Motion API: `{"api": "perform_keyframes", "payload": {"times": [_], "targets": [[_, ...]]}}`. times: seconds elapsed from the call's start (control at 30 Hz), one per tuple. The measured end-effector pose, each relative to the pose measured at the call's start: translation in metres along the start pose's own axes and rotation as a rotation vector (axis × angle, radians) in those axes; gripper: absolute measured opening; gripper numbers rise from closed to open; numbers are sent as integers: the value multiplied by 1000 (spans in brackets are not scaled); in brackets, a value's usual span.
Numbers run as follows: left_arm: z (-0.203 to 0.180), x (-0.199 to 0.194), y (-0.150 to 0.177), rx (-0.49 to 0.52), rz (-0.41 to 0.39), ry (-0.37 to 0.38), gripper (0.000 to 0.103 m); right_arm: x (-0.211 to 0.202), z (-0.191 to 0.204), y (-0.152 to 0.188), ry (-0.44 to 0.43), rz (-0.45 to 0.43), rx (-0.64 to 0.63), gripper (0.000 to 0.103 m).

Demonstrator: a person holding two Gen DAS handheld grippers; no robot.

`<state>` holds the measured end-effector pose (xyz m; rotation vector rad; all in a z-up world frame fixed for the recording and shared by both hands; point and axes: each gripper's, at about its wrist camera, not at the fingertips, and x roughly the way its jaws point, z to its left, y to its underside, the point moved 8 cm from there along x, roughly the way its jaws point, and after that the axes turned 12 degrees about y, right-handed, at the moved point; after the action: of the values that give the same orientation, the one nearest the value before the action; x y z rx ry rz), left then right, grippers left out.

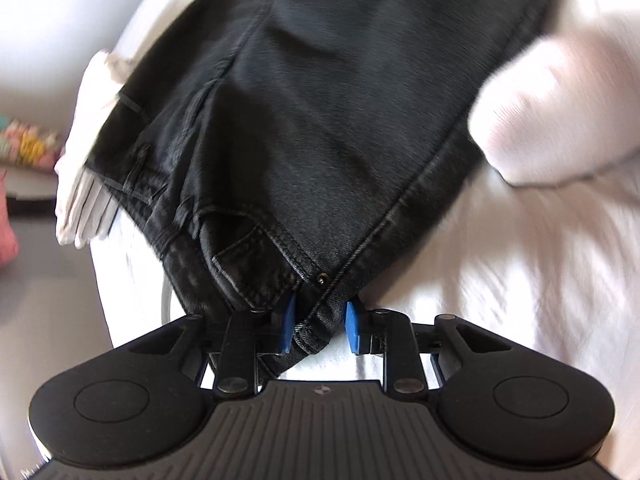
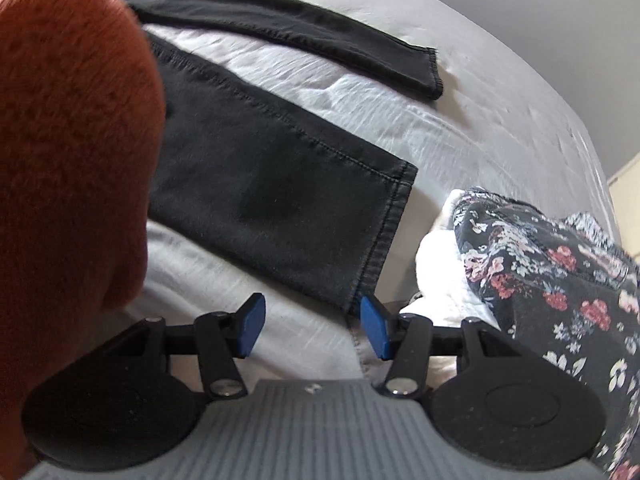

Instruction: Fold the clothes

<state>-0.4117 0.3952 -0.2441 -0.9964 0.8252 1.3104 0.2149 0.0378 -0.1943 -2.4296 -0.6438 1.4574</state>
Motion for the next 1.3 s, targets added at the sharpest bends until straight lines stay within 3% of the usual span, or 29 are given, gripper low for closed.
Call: {"api": "perform_keyframes", "payload": {"times": [0.4, 0.6, 0.63, 0.73, 0.87, 1.1, 1.3], "targets": [[24, -35, -10, -263, -99, -47, 22, 38, 20, 7, 63, -46, -350, 41], [26, -46, -14, -328, -110, -88, 22, 54, 22, 2, 69, -81, -389, 34], [25, -47, -14, -333, -110, -93, 22, 54, 22, 2, 67, -83, -385, 25], [25, -51, -14, -338, -114, -104, 22, 52, 20, 1, 68, -87, -358, 15], [34, -60, -17, -366, -141, -124, 22, 43, 5, -10, 49, -92, -223, 5], [62, -93, -28, -421, -230, -159, 21, 7, -44, -54, 110, -195, -16, 3], [108, -113, -58, -432, -268, -186, 21, -10, -89, -112, 177, -250, 123, 4]]}}
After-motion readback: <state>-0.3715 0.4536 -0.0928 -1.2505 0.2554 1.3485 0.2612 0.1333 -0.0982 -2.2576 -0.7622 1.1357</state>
